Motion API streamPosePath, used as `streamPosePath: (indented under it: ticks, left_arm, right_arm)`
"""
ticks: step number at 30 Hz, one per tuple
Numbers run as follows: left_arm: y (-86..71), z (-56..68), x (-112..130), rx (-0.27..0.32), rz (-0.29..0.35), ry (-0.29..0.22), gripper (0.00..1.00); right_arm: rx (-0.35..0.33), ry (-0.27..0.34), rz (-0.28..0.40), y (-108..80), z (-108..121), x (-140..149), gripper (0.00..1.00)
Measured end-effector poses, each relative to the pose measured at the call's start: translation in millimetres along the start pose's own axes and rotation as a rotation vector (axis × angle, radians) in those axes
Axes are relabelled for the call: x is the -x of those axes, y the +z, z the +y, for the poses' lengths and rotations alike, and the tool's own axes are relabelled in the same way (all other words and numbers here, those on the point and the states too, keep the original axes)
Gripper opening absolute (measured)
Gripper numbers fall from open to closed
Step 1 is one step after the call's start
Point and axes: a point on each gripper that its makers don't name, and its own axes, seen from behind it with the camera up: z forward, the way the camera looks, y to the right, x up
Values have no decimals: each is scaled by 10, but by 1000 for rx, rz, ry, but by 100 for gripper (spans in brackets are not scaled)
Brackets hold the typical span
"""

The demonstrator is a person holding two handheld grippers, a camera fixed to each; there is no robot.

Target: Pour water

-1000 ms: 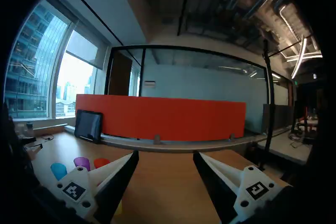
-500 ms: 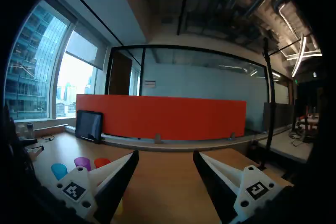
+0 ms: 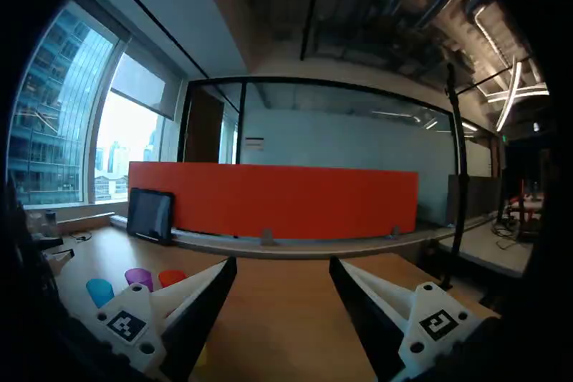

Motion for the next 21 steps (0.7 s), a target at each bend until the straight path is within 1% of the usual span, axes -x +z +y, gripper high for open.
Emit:
streamPosePath:
  ticks: [11,21]
  left_arm:
    - [-1,-1,5,0,-1,0,100]
    - [3,-4,1,0,-1,1,100]
  right_arm:
    - [-13,-15,9,24,-48,-19,100]
    - [-30,-28,34,35,-21,-16,100]
